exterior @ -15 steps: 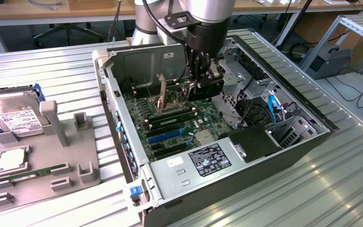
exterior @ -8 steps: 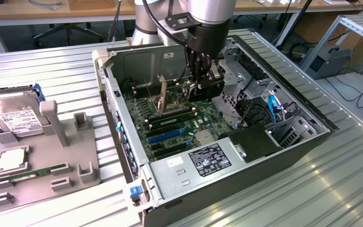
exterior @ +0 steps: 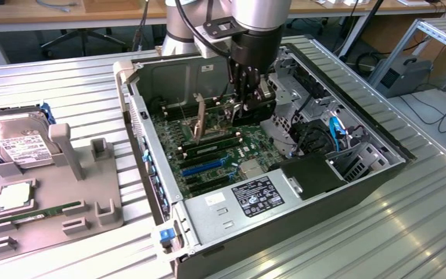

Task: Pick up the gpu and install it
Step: 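Insert the gpu into the slot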

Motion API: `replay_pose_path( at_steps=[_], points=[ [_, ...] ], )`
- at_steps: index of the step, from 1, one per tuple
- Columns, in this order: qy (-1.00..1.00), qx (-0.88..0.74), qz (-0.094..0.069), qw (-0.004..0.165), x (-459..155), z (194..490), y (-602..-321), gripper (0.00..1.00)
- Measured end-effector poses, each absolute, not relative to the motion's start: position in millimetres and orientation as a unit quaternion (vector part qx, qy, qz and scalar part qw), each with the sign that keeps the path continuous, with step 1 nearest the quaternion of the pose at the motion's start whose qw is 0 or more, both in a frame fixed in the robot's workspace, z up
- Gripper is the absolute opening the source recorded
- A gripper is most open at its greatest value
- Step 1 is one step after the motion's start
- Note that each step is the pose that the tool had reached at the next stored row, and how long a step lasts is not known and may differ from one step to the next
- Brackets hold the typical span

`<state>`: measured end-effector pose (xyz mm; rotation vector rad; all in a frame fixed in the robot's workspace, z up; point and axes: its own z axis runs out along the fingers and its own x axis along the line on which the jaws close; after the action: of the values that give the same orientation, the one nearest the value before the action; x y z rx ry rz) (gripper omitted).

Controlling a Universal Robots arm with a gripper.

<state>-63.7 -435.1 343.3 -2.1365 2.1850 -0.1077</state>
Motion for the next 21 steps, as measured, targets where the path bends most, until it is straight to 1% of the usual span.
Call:
replay_pose_path(
  at_steps=[21],
  points=[
    [0.714, -0.698, -0.035, 0.042, -63.7, 341.0, -442.1, 0.27]
  ],
)
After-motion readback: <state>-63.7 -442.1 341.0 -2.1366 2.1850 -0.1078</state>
